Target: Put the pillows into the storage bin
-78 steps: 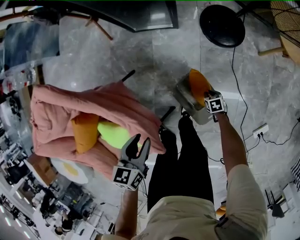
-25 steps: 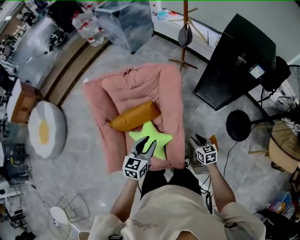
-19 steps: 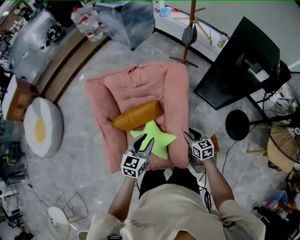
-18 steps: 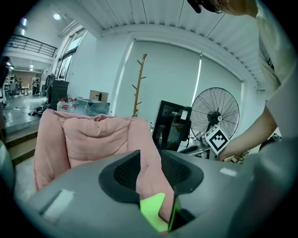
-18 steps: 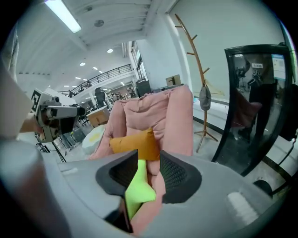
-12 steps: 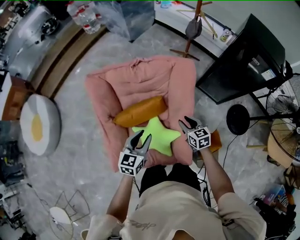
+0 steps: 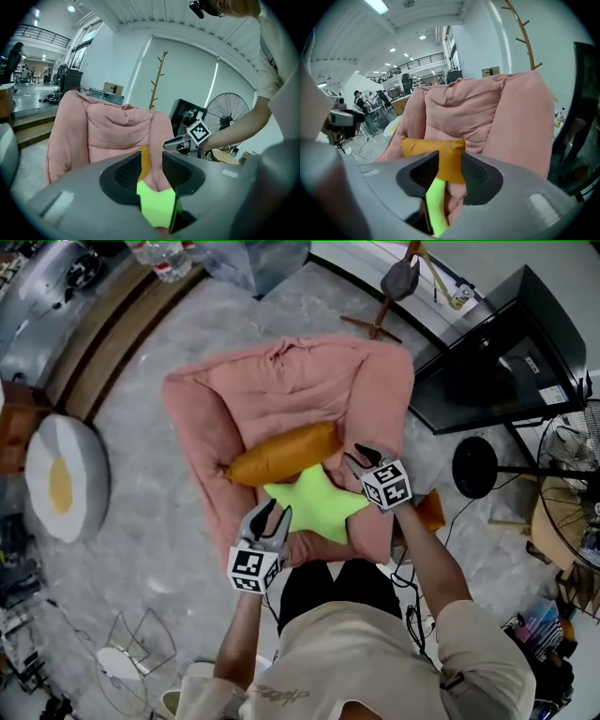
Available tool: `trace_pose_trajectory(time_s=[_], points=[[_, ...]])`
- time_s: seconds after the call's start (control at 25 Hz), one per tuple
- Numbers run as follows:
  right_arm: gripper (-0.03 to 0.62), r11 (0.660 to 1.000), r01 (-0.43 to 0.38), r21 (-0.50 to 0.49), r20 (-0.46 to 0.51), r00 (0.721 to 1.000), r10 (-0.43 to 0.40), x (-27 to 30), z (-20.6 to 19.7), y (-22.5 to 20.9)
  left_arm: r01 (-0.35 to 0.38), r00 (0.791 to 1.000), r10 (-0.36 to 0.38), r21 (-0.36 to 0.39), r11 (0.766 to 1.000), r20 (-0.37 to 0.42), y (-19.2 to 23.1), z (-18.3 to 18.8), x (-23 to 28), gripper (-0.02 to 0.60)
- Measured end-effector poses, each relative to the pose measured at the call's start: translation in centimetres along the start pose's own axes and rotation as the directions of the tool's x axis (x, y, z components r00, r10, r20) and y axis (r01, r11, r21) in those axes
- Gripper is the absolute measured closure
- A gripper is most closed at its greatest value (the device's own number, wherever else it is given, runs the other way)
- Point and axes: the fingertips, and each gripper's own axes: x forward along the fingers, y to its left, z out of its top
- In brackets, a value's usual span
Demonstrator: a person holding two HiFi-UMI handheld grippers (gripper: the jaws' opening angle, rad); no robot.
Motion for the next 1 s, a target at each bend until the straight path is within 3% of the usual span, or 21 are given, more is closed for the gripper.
trace_pose_trajectory(time_s=[0.48,0.84,0.92,1.0], points=[[0.444,1.000,-0.003,0.007,-0.056,0.998,0.003,7.0,1.9,-1.3,-0.054,0.999,0.054,-0.067,0.996,-0.005,3.5,-0.8,-0.8,0.426],[0.448,0.994,-0.017,0.110,-0.109,0.994,0.029,11.1,1.0,-2.3,-0.064,0.997,0.057,-0.125,0.990,-0.059,4.5,-2.8,-1.3,0.426],[0.457,0.992,-0.029,0.122,-0.128,0.991,0.045,11.4,0.9,-2.1,-0.068,0.996,0.059,-0.132,0.989,-0.067,4.5,-3.3,-1.4,0.426],[0.519,0.993,-0.057,0.108,-0.141,0.987,0.072,11.2,1.1,-1.3,-0.072,0.996,0.063,-0.140,0.987,-0.068,4.4,-3.3,-1.5,0.426]])
